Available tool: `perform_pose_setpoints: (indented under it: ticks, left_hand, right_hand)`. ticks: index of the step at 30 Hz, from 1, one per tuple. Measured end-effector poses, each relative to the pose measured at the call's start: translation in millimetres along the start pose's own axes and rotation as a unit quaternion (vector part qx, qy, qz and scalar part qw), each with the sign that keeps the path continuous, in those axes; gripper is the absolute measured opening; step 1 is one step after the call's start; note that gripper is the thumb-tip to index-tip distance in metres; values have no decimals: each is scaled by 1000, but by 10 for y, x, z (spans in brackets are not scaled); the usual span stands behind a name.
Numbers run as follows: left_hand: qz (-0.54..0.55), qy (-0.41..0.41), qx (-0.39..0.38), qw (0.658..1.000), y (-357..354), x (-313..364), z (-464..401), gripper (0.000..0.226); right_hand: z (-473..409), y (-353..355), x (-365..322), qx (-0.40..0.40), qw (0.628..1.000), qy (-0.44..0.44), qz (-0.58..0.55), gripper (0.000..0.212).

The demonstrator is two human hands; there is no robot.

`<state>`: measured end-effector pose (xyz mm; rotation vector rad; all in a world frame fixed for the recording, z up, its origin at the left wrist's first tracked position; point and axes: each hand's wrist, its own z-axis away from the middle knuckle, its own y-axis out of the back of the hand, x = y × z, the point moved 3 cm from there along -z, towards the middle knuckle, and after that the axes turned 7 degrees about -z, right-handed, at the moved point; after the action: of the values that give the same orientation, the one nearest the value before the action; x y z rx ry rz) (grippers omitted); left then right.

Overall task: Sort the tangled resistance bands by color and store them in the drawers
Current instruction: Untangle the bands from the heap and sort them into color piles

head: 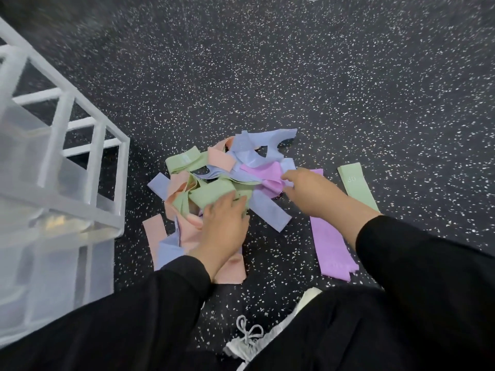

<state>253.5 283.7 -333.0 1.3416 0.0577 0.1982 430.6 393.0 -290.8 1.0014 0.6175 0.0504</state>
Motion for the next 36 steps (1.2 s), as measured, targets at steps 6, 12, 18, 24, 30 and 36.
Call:
perform_pose_setpoints:
  ticks: [6, 12, 18, 24, 30, 36]
  left_hand:
    - [-48, -34, -76, 995, -194, -151, -5, 63]
    - [-32, -45, -102, 993, -202, -222, -84, 57]
    - [-15, -44, -118, 992, -208, -238, -72, 58]
    - [-15, -42, -133, 990, -214, -243, -96, 59]
    - [33, -14, -153, 988, -163, -224, -192, 56]
    - [119, 38, -176, 976, 4, -222, -211, 59]
  right_hand:
    - [-393, -350, -125, -83, 990, -1, 116, 45]
    - [-411, -405, -22, -57, 990, -44, 120, 41]
    - [-415, -475, -61, -75, 989, -31, 126, 56]
    - [-397, -435, 19, -30, 989, -61, 132, 48]
    - [-409, -365, -14, 56, 994, -47, 87, 15]
    - [-236, -14, -218, 180, 949, -80, -247, 37]
